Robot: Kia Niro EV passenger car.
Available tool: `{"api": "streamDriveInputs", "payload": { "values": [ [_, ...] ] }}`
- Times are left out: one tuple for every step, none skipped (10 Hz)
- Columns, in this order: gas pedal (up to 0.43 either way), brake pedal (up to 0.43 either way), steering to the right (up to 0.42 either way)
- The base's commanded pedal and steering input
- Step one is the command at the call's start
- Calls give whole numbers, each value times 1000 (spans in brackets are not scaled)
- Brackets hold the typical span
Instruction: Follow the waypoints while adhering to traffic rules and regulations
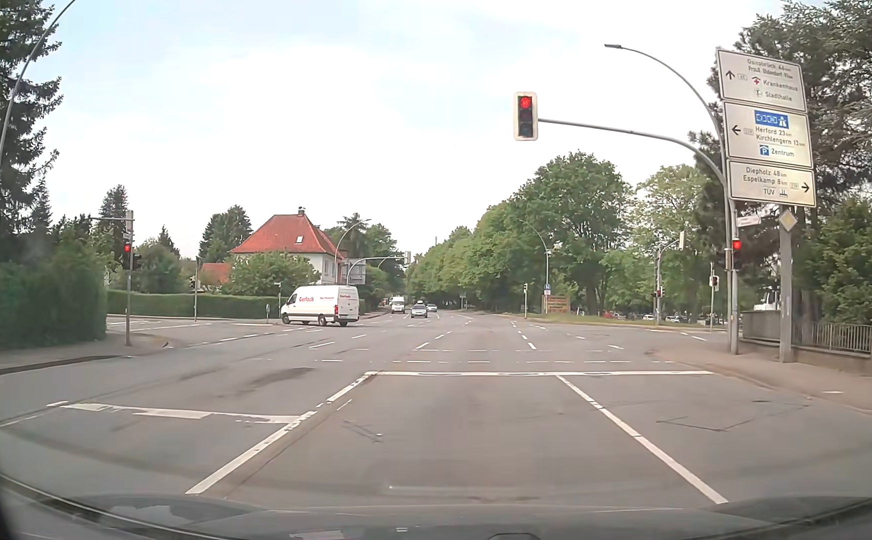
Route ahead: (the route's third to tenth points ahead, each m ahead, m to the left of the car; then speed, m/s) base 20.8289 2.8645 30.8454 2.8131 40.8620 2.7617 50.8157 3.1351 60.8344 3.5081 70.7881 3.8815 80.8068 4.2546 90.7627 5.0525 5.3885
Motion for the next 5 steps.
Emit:
{"api": "streamDriveInputs", "payload": {
  "values": [
    [0, 0, 2],
    [0, 0, 5],
    [0, 0, 6],
    [0, 0, 5],
    [0, 0, 5]
  ]
}}
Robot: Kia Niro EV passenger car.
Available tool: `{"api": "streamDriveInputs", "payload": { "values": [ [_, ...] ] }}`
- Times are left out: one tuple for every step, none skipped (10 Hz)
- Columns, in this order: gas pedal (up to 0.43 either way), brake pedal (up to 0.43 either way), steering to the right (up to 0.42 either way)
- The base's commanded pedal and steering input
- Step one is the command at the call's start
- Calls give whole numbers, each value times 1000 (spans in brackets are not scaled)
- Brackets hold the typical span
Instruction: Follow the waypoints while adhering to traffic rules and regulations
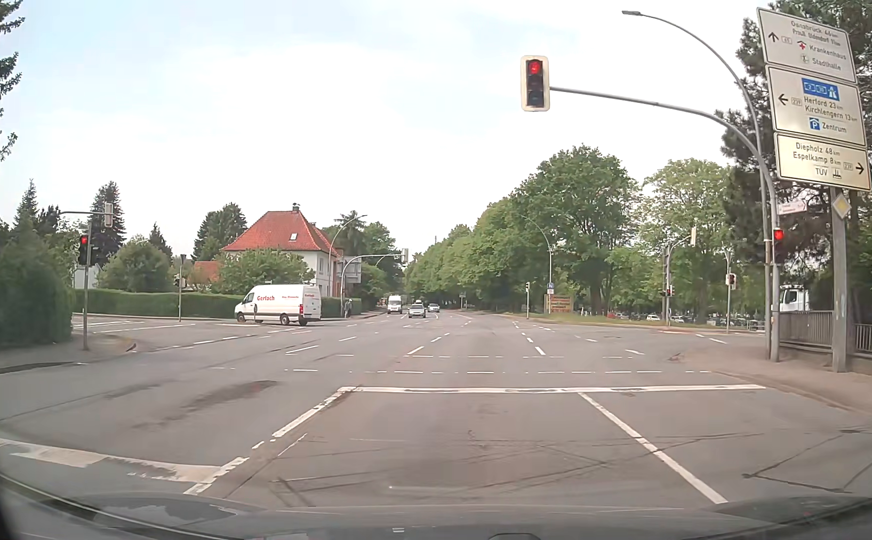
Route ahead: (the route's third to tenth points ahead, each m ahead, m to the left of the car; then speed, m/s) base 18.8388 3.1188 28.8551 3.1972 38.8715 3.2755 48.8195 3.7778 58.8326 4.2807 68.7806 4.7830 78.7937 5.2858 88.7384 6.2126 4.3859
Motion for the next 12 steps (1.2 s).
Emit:
{"api": "streamDriveInputs", "payload": {
  "values": [
    [0, 0, 5],
    [0, 0, 4],
    [0, 0, 4],
    [0, 0, 4],
    [0, 0, 4],
    [0, 0, 4],
    [0, 0, 3],
    [0, 0, 3],
    [0, 0, 3],
    [0, 0, 2],
    [0, 0, 2],
    [0, 0, 2]
  ]
}}
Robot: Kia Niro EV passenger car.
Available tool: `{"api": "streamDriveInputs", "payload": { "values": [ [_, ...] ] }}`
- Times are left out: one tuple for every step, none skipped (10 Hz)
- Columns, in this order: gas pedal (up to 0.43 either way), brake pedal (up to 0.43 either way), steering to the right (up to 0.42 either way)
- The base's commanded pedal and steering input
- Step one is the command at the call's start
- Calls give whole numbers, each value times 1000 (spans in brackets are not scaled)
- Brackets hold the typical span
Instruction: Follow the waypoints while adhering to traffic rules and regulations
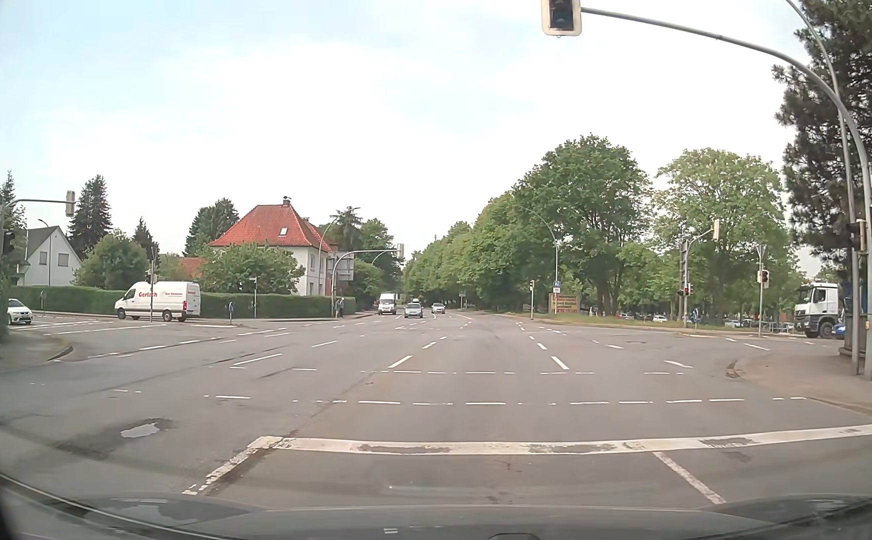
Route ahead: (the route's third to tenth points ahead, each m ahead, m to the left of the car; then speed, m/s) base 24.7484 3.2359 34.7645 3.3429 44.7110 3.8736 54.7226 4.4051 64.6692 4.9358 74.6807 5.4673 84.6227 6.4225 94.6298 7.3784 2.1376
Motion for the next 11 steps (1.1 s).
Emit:
{"api": "streamDriveInputs", "payload": {
  "values": [
    [0, 0, 2],
    [0, 0, 2],
    [0, 0, 2],
    [0, 0, 1],
    [0, 0, 0],
    [0, 0, 0],
    [0, 0, 0],
    [0, 0, 0],
    [0, 0, 0],
    [0, 0, 0],
    [0, 0, 0]
  ]
}}
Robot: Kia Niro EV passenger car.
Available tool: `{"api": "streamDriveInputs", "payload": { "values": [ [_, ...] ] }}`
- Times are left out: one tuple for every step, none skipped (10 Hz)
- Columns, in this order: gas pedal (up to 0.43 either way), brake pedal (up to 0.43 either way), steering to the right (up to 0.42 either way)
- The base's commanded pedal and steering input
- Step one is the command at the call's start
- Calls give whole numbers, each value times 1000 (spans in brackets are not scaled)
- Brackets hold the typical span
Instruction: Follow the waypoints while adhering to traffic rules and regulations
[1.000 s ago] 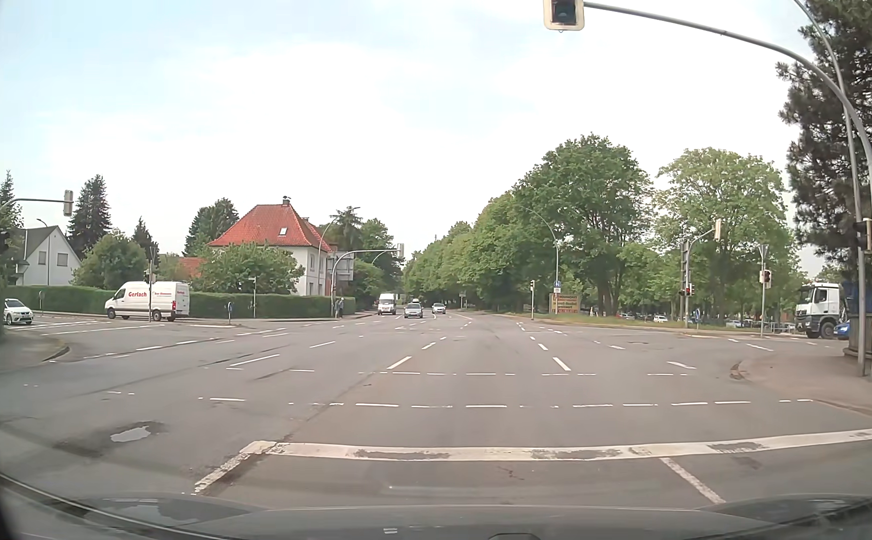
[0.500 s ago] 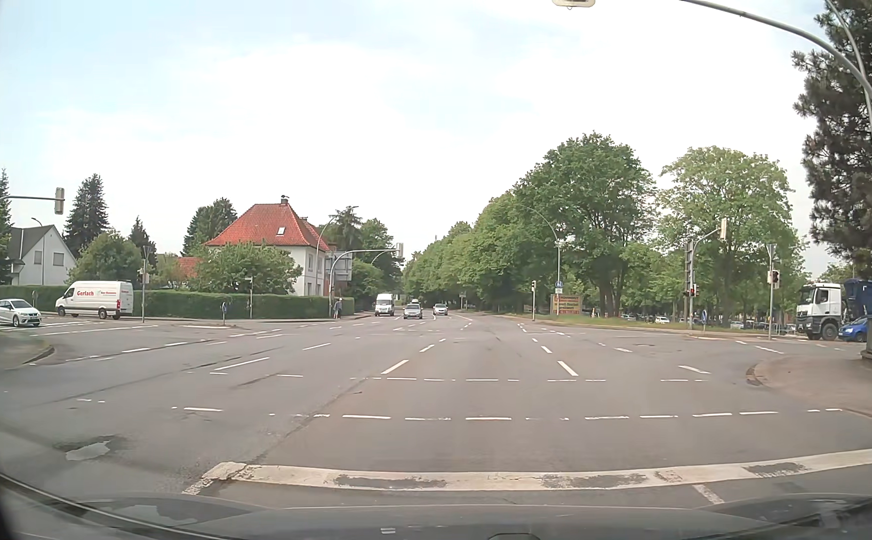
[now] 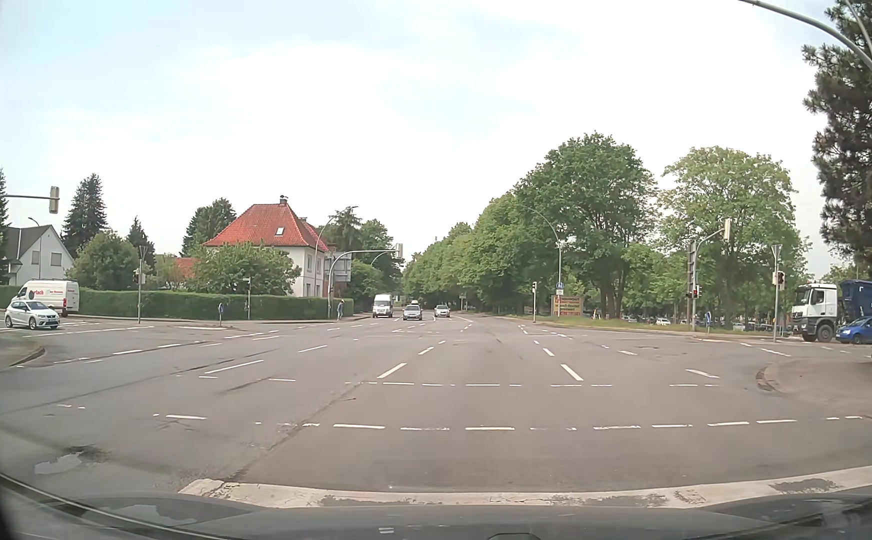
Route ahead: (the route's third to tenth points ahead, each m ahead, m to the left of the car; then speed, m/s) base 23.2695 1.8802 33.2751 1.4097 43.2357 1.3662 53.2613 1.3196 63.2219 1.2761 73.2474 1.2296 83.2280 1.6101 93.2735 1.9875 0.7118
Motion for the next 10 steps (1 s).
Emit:
{"api": "streamDriveInputs", "payload": {
  "values": [
    [0, 0, 0],
    [0, 0, 0],
    [0, 0, 0],
    [0, 0, 0],
    [0, 0, 0],
    [0, 0, 0],
    [0, 0, 0],
    [0, 0, 0],
    [0, 0, 0],
    [0, 0, 0]
  ]
}}
